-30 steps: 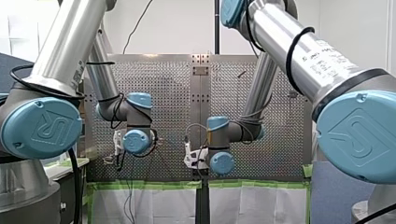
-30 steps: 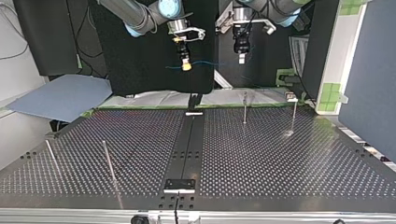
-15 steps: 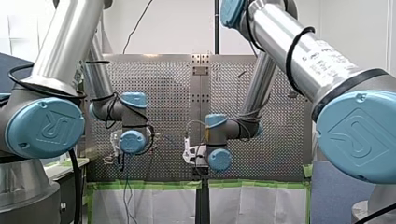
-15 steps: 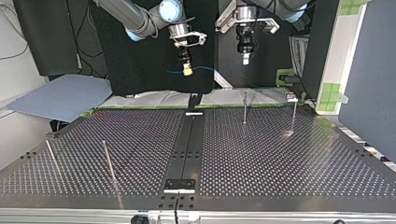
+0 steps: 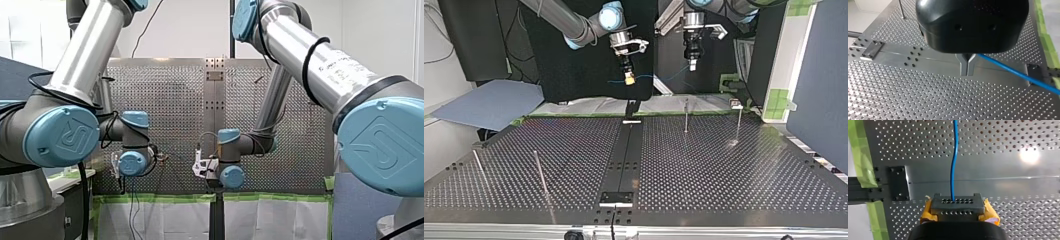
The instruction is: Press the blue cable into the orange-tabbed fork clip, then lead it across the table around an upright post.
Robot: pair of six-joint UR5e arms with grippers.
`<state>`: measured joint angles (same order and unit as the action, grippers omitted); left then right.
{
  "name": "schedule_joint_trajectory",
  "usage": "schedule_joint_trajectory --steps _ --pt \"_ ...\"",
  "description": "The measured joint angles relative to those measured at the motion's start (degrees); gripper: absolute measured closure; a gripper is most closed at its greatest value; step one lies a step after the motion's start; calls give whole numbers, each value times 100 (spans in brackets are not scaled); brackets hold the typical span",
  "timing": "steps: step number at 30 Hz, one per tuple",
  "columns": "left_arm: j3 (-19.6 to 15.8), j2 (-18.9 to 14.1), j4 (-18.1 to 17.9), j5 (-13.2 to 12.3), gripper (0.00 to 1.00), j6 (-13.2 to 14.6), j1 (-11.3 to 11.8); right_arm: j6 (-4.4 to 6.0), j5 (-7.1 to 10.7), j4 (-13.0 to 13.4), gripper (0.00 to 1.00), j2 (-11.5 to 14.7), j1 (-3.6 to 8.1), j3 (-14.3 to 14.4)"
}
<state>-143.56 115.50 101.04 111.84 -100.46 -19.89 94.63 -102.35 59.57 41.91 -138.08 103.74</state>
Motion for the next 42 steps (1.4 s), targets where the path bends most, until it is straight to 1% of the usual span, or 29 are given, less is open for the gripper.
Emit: schedule_joint_trajectory --steps 8,13,18,22,25,31,34,37,42 --pt "318 387 -389 -387 100 -88 387 15 6 -219 100 -403 61 -403" --pt "521 639 -584 -638 100 -165 639 35 26 -289 100 -620 164 -580" --pt "749 903 -619 -903 100 -146 903 -8 81 -404 100 -684 279 -671" --pt "857 1114 -632 -1114 100 -207 1114 -15 160 -456 100 -705 379 -749" --pt "913 1280 -629 -1276 100 -203 1280 -26 228 -497 100 -731 428 -827" --pt "1016 1609 -611 -1452 100 -171 1609 -80 306 -668 100 -849 474 -1008" --pt "1096 1764 -573 -1554 100 -171 1763 -94 356 -698 100 -892 484 -1047" --pt "1162 1926 -523 -1639 100 -172 1869 -99 380 -711 100 -947 509 -1079" --pt "1276 2196 -483 -1821 100 -184 1885 -106 389 -721 100 -995 562 -1119"
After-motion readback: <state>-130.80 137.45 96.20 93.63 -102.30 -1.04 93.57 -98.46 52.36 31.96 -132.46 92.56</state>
